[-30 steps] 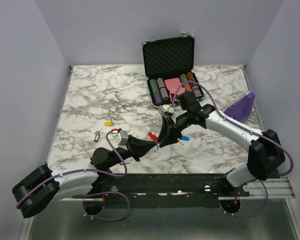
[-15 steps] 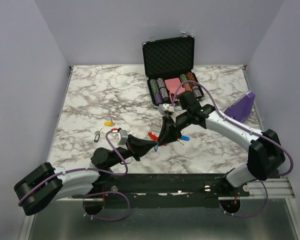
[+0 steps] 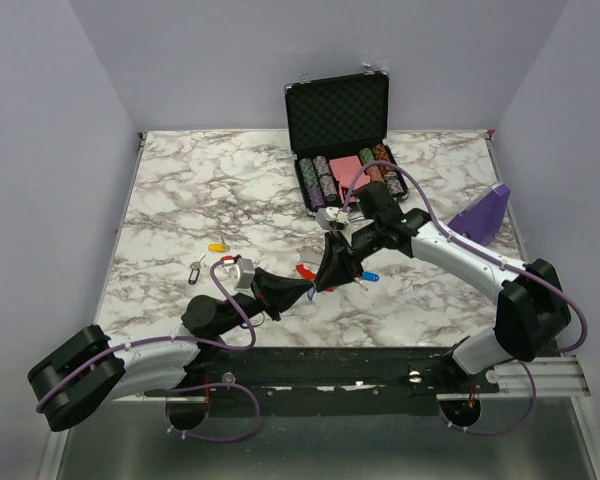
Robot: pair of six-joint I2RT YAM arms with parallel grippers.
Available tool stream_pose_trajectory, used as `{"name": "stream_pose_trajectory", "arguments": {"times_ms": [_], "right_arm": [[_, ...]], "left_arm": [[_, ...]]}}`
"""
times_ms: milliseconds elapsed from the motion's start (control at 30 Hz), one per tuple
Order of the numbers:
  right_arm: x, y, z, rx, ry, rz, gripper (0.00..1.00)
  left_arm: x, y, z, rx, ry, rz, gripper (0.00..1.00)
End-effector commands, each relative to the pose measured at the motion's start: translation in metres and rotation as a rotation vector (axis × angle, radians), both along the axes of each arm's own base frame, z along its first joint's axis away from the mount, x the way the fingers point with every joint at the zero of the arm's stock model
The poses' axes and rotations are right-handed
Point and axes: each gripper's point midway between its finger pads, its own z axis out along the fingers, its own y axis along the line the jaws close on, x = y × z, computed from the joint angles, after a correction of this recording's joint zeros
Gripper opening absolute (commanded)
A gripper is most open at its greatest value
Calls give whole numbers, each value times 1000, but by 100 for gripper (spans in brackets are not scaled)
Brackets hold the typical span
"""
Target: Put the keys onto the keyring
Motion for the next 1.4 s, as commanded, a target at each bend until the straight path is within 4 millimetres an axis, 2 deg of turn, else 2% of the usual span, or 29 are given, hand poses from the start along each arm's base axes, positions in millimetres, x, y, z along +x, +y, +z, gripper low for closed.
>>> {"name": "stream_pose_trajectory", "arguments": {"times_ms": [0,533,633,833,1333,1367], "right_arm": [[-5,0,9,24,-10,12,27],[2,3,8,5,-14,-24,26],[2,3,9,7,-12,-24,20],[2,3,9,6,-1,-22,1],[5,1,3,-27,-33,-30,1],[7,1,2,-33,-33,-35,1]], "left_arm": [[0,8,-10,3,12,27,0],[0,5,-14,25,19,21,0],[1,6,-15,26,21,23,0],[1,5,-17,33,24,22,0],[0,3,-19,60,24,11,0],[-1,4,-20,66,25,12,5]]}}
